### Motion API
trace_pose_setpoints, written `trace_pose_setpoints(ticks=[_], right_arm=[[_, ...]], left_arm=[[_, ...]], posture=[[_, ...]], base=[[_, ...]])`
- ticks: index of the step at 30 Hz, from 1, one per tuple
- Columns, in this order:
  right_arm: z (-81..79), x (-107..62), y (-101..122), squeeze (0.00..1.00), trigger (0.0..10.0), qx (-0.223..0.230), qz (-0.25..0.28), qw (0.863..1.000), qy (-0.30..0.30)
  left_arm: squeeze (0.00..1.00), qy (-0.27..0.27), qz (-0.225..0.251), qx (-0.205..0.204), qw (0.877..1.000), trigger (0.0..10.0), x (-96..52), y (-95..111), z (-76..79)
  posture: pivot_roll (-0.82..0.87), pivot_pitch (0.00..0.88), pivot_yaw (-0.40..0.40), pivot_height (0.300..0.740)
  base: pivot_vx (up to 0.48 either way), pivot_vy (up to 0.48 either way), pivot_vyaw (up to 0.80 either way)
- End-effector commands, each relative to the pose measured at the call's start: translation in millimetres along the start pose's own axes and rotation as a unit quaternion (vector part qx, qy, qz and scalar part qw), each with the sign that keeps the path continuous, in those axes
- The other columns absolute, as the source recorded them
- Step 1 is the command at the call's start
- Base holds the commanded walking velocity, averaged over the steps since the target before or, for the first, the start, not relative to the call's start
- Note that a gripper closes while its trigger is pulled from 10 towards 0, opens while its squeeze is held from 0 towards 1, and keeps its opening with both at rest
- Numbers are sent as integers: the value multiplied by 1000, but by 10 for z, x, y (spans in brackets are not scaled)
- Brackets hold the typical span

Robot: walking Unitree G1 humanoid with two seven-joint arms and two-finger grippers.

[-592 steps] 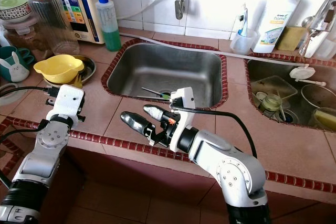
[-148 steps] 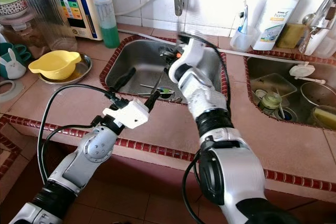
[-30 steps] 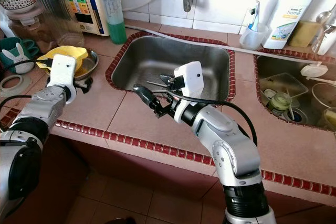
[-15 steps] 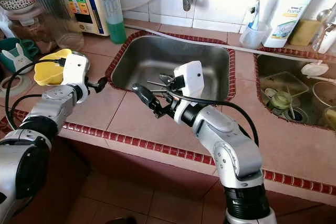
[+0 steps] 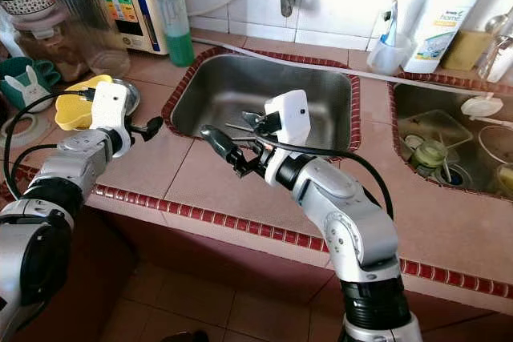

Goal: Kitchen organization

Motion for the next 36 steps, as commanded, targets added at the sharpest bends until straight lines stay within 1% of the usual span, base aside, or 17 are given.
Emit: trace_pose_setpoints(ticks=[1,9,15,16,23,27,28,29,32,33,34,35,36], right_arm=[[24,9,55,0,10000,-6,9,1000,1],[39,14,60,0,10000,-7,10,1000,0],[45,21,58,0,10000,-6,10,1000,0],[42,28,58,0,10000,-6,10,1000,1],[41,43,59,0,10000,-5,11,1000,2],[40,52,53,0,10000,-5,11,1000,2],[41,57,53,0,10000,-4,11,1000,2],[41,57,53,0,10000,-4,11,1000,2],[45,68,51,0,10000,-3,12,1000,1],[47,72,50,0,10000,-3,13,1000,1],[47,75,48,0,10000,-2,13,1000,0],[47,75,48,0,10000,-2,13,1000,0],[44,81,45,0,10000,-1,13,1000,1]], left_arm=[[0,-14,-10,-1,1000,10000,-8,-40,33],[0,-44,-18,-6,999,10000,-29,-107,174],[0,-59,-13,-9,998,10000,-80,-79,258],[0,-68,-12,-11,998,10000,-109,-70,314],[0,-86,-12,-17,996,10000,-223,-74,460],[0,-98,-15,-28,995,10000,-333,-89,579],[0,-98,-14,-25,995,10000,-370,-93,598],[0,-98,-14,-25,995,10000,-370,-93,598],[0,-85,17,-3,996,10000,-425,25,593],[0,-66,57,18,996,10000,-445,193,542],[0,-56,79,32,995,10000,-456,288,513],[0,-56,79,32,995,10000,-456,288,513],[0,-31,98,31,994,10000,-466,386,424]], posture=[[-19,87,40,740],[-10,89,37,740],[-3,90,36,740],[0,90,36,740],[6,89,37,740],[12,89,38,740],[13,88,37,740],[13,88,37,740],[19,87,35,740],[24,86,34,740],[24,86,34,740],[24,86,34,740],[26,85,33,740]], base=[[0,0,0],[0,0,0],[0,0,0],[0,0,0],[0,0,0],[0,0,0],[0,0,0],[0,0,0],[0,0,0],[0,0,0],[0,0,0],[0,0,0],[0,0,0]])
Point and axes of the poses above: a point about 5 cm out from each wrist's last joint towards the gripper, its own x axis pointing out of the wrist towards the gripper, its own y axis along the axis of the wrist's last joint, z = x × y, the point moved 5 cm from there along x, pointing out of the wrist towards the gripper, and after that the axes turned 13 degrees about -x, right-handed, at the moved point
